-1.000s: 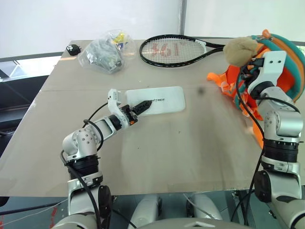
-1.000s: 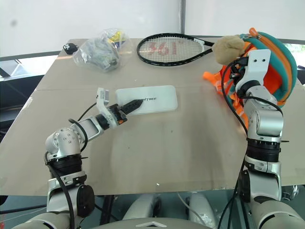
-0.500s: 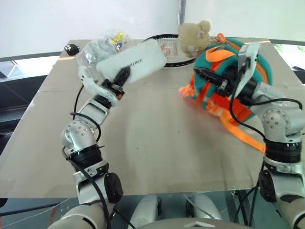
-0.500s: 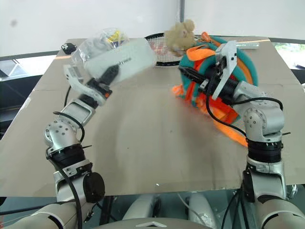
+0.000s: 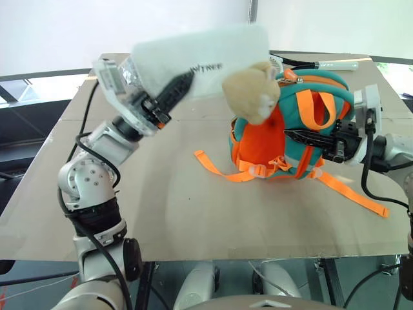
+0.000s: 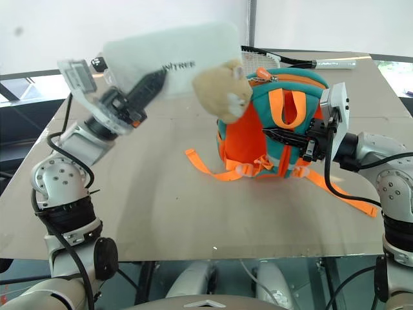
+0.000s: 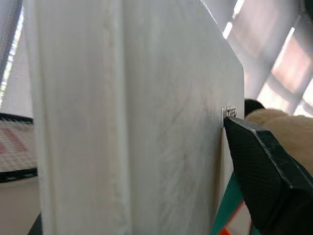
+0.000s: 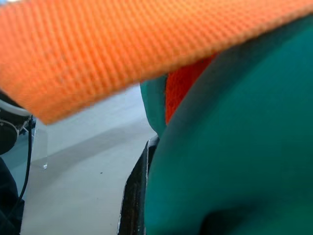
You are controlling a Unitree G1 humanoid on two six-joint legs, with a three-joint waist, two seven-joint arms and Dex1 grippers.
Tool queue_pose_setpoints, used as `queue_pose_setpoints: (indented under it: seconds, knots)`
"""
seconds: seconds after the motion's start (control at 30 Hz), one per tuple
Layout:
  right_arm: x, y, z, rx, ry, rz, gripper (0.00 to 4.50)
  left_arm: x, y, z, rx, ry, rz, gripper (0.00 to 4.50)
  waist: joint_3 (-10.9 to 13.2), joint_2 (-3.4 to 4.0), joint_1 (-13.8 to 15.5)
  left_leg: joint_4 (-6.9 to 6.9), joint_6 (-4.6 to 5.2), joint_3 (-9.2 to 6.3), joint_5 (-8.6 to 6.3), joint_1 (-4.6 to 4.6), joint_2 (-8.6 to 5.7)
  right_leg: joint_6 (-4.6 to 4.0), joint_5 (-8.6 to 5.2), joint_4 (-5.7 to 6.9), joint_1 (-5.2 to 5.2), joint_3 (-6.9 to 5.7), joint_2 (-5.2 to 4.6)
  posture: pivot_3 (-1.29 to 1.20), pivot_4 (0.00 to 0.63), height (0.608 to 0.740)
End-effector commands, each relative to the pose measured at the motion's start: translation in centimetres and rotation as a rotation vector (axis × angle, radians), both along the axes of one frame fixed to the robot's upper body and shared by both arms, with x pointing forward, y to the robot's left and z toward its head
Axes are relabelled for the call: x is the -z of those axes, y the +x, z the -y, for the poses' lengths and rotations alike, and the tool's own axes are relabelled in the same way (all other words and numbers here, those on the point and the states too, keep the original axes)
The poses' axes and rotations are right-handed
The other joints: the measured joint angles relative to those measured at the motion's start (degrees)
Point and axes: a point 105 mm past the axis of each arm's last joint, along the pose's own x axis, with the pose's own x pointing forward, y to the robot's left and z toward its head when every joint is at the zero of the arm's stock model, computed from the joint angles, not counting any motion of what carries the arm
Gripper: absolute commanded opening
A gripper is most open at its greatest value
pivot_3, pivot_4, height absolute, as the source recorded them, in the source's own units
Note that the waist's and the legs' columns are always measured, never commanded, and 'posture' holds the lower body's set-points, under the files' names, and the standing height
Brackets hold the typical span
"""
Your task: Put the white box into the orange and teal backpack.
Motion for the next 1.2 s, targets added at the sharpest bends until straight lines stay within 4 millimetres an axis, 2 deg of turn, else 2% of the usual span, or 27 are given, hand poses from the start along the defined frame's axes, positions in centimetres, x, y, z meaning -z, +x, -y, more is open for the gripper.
queue_pose_setpoints:
  seconds: [0.03,0.13,0.27,0.4,0.47,0.53,0.6,0.73,0.8,0.87,0.93,1.03,1.07,1.1,1.13,1.2]
  knots:
    - [-1.6,-0.7,0.3,0.009,0.032,0.074,0.07,0.6,-1.2,1.0,0.034,0.104,0.074,2.78,0.00,0.00,-0.09,0.00,0.00,0.01,0.00,-0.01,0.00,0.00,0.00,-0.01,0.00,0.00,0.00,0.00,0.150,0.740]
    - [-1.7,-1.0,0.4,0.004,0.038,0.071,0.07,2.5,-0.6,1.1,-0.014,0.230,0.087,2.78,0.00,0.00,-0.04,0.00,0.01,-0.01,0.00,-0.01,-0.01,0.00,0.00,-0.04,0.03,-0.02,-0.01,0.00,0.150,0.740]
    - [-1.8,-1.5,0.5,-0.008,0.042,0.063,0.07,4.0,-0.4,1.2,-0.030,0.349,0.125,2.78,0.02,0.03,0.50,-0.01,0.00,-0.04,0.00,0.00,-0.02,0.00,0.00,-0.09,0.04,-0.05,-0.01,0.00,0.150,0.740]
    - [-1.9,-1.7,0.8,-0.014,0.038,0.057,0.07,2.5,0.9,-0.3,-0.111,0.255,0.137,2.78,0.05,0.04,0.79,-0.01,0.00,-0.05,0.00,0.00,-0.02,0.00,0.00,-0.11,0.03,-0.06,-0.01,0.00,0.150,0.740]
    - [-1.9,-1.9,0.8,-0.019,0.038,0.054,0.07,2.5,1.2,-0.3,-0.116,0.334,0.192,2.78,0.05,0.03,0.78,-0.01,0.01,-0.07,0.00,0.00,-0.01,0.00,0.00,-0.09,0.03,-0.08,0.01,0.00,0.150,0.740]
    - [-1.9,-1.9,0.8,-0.024,0.039,0.051,0.07,3.4,0.7,1.0,-0.052,0.462,0.274,2.78,0.06,0.03,0.78,-0.01,0.01,-0.06,0.00,-0.01,-0.02,0.00,0.00,-0.10,0.03,-0.09,0.01,0.00,0.150,0.740]
    - [-1.9,-1.9,0.3,-0.038,0.046,0.051,0.07,4.2,0.5,3.2,0.008,0.531,0.325,2.78,0.08,0.04,1.07,-0.02,0.01,-0.03,0.00,-0.02,-0.03,0.00,0.00,-0.12,0.04,-0.07,-0.01,0.00,0.150,0.740]
    - [-1.8,-2.1,-0.7,-0.084,0.048,0.048,0.07,3.1,1.3,10.0,0.064,0.514,0.331,2.78,0.16,-0.07,2.19,0.04,0.02,-0.18,-0.01,-0.09,-0.10,0.00,0.00,-0.14,0.09,-0.24,-0.07,0.00,0.150,0.740]
    - [-1.7,-2.1,-0.9,-0.092,0.046,0.047,0.07,3.0,1.9,11.8,0.076,0.539,0.325,2.78,0.20,-0.13,2.32,0.16,0.04,-0.19,-0.02,-0.22,-0.12,0.01,0.01,-0.08,0.10,-0.35,-0.04,0.00,0.150,0.740]
    - [-1.5,-2.1,-1.3,-0.103,0.045,0.048,0.07,3.2,2.1,14.5,0.137,0.584,0.356,2.78,0.21,-0.11,2.12,0.21,0.05,-0.02,-0.02,-0.25,-0.08,0.01,0.01,0.04,0.16,-0.30,0.01,0.00,0.150,0.740]
    - [-1.5,-2.1,-1.5,-0.109,0.047,0.051,0.07,4.2,2.0,17.0,0.208,0.663,0.374,2.78,0.22,-0.11,2.01,0.18,0.05,0.29,-0.02,-0.24,-0.02,0.01,0.01,0.05,0.17,-0.26,0.07,0.00,0.150,0.740]
    - [-1.4,-1.7,-1.7,-0.099,0.050,0.060,0.07,6.9,2.0,18.2,0.291,0.784,0.340,2.78,0.22,-0.11,2.10,0.19,0.07,0.48,-0.03,-0.27,0.03,0.01,0.01,0.05,0.19,-0.26,0.15,0.00,0.150,0.740]
    - [-1.4,-1.6,-1.6,-0.087,0.050,0.065,0.00,7.5,1.9,18.2,0.314,0.796,0.326,3.81,0.22,-0.11,2.09,0.19,0.09,0.52,-0.04,-0.27,0.04,0.01,0.01,0.05,0.19,-0.26,0.18,0.00,0.150,0.740]
    - [-1.4,-1.4,-1.5,-0.072,0.051,0.068,0.00,7.6,1.9,18.1,0.310,0.793,0.337,4.14,0.22,-0.11,2.09,0.19,0.10,0.57,-0.05,-0.27,0.06,0.01,0.01,0.05,0.19,-0.23,0.17,0.00,0.150,0.740]
    - [-1.3,-1.3,-1.4,-0.058,0.053,0.069,0.00,7.3,2.0,17.8,0.289,0.768,0.348,4.41,0.21,-0.11,2.11,0.18,0.11,0.56,-0.05,-0.25,0.06,0.01,0.01,0.05,0.18,-0.23,0.17,0.00,0.150,0.740]
    - [-1.2,-0.8,-1.0,-0.021,0.055,0.075,0.00,6.0,2.2,16.9,0.259,0.683,0.330,4.41,0.21,-0.11,2.11,0.18,0.12,0.47,-0.05,-0.21,0.08,0.01,0.01,0.05,0.18,-0.23,0.14,0.00,0.150,0.740]
